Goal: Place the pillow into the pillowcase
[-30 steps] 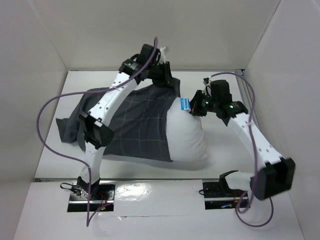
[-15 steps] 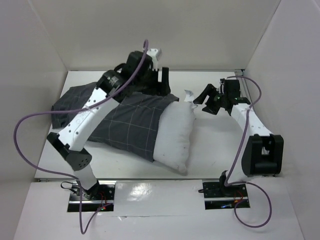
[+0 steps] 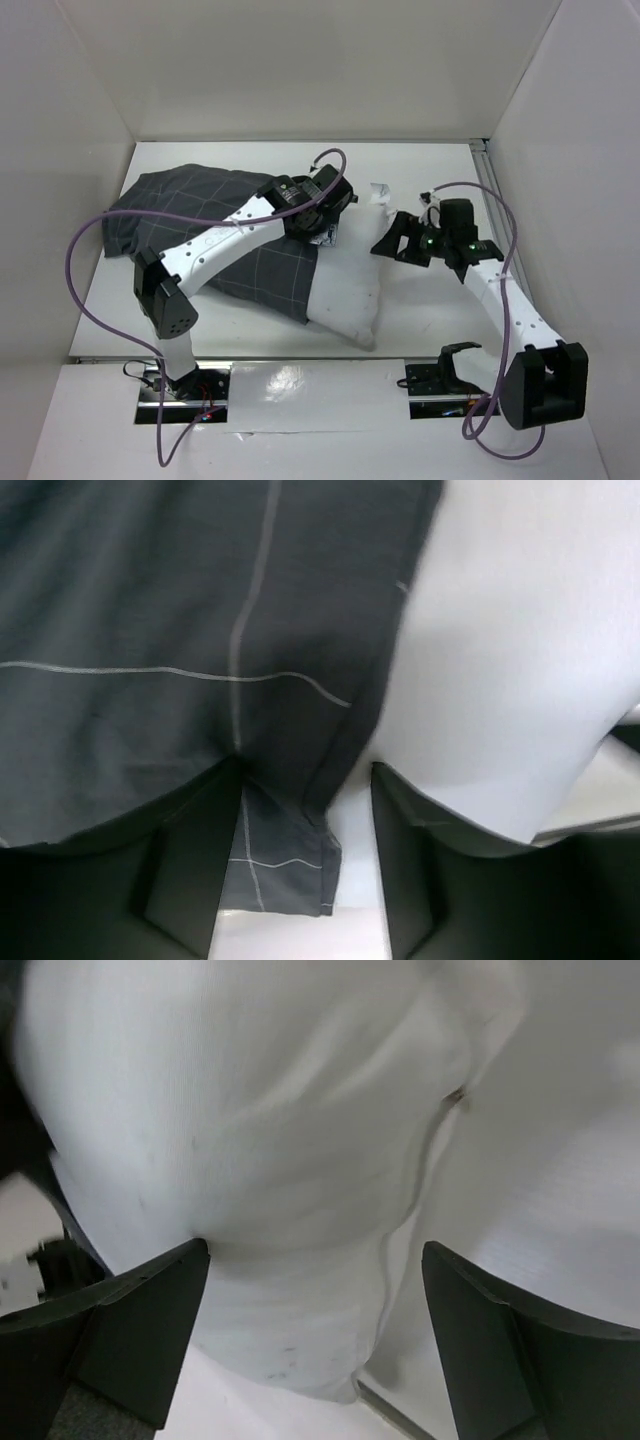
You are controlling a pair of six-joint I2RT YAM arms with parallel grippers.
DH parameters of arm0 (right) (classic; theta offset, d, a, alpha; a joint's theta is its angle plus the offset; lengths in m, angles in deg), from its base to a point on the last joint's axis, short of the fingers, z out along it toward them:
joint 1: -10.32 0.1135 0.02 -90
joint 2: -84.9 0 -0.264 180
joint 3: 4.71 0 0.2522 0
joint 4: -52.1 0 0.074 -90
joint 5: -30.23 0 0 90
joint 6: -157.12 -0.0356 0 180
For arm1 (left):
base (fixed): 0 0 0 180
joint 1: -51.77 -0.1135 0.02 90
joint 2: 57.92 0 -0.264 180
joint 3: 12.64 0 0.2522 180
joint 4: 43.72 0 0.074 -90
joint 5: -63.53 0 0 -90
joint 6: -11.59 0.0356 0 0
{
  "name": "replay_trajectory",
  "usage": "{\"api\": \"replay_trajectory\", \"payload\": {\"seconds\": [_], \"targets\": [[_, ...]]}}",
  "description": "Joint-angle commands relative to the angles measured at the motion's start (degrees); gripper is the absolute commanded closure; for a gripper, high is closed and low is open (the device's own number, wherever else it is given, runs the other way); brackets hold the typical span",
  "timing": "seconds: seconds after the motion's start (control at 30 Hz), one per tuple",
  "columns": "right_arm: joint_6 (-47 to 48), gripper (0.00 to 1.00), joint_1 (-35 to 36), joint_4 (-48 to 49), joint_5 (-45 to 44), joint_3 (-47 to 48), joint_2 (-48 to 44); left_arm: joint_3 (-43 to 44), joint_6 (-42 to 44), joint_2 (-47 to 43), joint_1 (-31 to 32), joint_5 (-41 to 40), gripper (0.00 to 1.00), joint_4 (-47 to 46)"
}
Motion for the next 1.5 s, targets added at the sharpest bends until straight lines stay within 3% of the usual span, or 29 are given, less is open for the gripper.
{"api": "replay_trajectory", "payload": {"seconds": [0.0,0.03,0.07,0.1,0.13,0.17,0.2,0.23,0.37,0.4,0.5,0.6,0.77,0.87,0.97,1.17,1.3,1.33,1.37,1.4,1.47], "targets": [[0.9,0.05,5.3,3.7,7.7,-3.5,-0.9,2.3,-1.8,-0.5,0.0,-4.6,0.42,2.1],[0.1,0.05,6.8,5.8,8.7,-4.6,0.1,2.9,-1.8,-0.5,0.0,-4.6,0.5,2.1],[-1.2,0.05,8.3,8.3,9.2,-5.5,1.1,4.1,-1.0,0.1,0.0,-3.5,0.79,2.1],[-4.2,0.07,10.0,10.9,9.2,-6.3,3.6,5.1,0.4,0.1,0.0,-2.4,0.91,2.1],[-6.3,0.24,12.8,18.7,9.2,-7.2,5.0,6.4,1.3,0.6,0.0,-0.8,1.0,2.1],[-11.6,0.44,13.9,23.4,9.2,-6.6,8.2,10.3,2.3,1.4,0.0,3.5,1.0,1.5],[-14.6,0.67,13.9,27.4,9.2,-5.4,9.8,13.0,5.1,2.0,0.0,6.5,1.0,0.9],[-17.3,0.98,13.9,36.4,11.4,-3.7,11.4,16.3,6.5,2.6,0.0,9.9,1.0,-0.7],[-27.7,1.0,7.1,47.7,14.0,10.9,15.7,36.5,9.9,7.2,-2.2,30.2,1.0,-6.5],[-29.7,1.0,5.2,49.4,14.5,13.2,15.7,40.2,8.6,7.8,-5.1,39.8,1.0,-12.9],[-31.5,1.0,-0.5,46.2,14.5,20.6,12.6,39.1,-0.4,7.8,-11.0,54.2,1.0,-24.8],[-23.8,1.0,-0.1,34.2,11.0,22.3,8.3,39.1,-6.2,9.6,-11.7,60.4,1.0,-34.1],[-31.8,1.0,12.5,49.5,4.2,0.4,10.8,37.9,-12.4,14.4,-7.5,64.1,1.0,-40.7],[-31.8,1.0,17.5,55.1,0.1,-2.8,18.1,37.9,-15.5,16.4,-4.8,67.9,1.0,-45.6],[-32.4,1.0,16.7,58.4,-1.5,-3.5,19.9,33.6,-15.5,14.0,-4.2,68.5,1.0,-46.3],[-28.3,1.0,12.9,53.0,-6.3,-1.9,16.9,23.2,-13.5,5.4,-4.7,64.3,1.0,-46.9],[-31.2,1.0,12.9,54.1,-6.4,-3.0,19.4,21.8,-9.2,4.8,-6.2,62.1,1.0,-41.1],[-32.3,1.0,12.9,54.8,-6.4,-3.0,20.3,21.8,-7.6,4.8,-6.8,61.6,0.92,-38.8],[-33.2,1.0,12.9,55.7,-6.4,-3.5,22.0,21.8,-5.6,5.5,-6.8,59.5,0.52,-35.8],[-33.8,1.0,12.4,55.7,-5.8,-3.0,22.7,22.4,-1.7,5.5,-6.8,58.0,0.35,-32.7],[-34.4,0.91,11.9,53.5,-4.0,-1.8,23.9,23.1,2.1,5.5,-6.8,53.2,0.16,-23.2]]}}
